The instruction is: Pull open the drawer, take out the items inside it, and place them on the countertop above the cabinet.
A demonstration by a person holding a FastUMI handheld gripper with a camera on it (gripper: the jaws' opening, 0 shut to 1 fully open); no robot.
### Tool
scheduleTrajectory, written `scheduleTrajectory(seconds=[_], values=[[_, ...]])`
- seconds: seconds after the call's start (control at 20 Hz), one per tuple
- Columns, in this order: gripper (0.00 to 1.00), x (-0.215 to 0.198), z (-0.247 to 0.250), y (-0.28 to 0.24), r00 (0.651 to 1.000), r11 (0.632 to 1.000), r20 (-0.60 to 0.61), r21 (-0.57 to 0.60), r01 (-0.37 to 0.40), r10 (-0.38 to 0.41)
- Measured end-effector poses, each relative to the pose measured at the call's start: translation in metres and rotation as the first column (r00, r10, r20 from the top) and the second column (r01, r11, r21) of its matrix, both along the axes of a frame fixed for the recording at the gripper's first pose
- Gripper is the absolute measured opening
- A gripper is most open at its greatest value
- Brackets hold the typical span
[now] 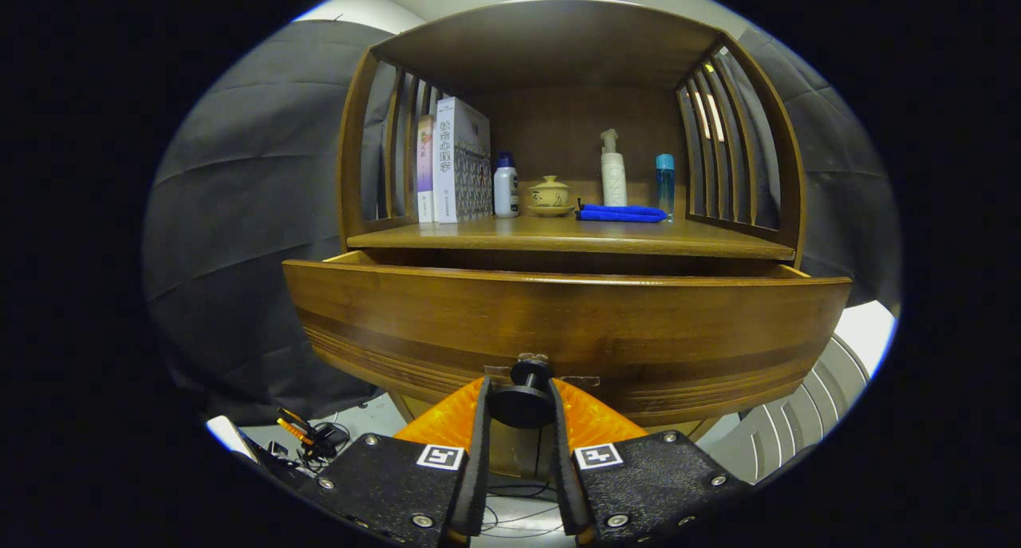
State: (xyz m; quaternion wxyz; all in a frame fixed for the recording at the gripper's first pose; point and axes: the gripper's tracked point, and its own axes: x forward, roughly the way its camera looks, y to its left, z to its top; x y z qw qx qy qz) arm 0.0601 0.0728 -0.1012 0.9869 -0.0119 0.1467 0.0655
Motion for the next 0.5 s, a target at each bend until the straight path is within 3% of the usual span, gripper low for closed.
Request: scheduleTrajectory(seconds=[0.5], values=[[0.36,-0.055,-0.007,0.006,0.998,0.999,0.035,-0.025,-0.045,0.046]])
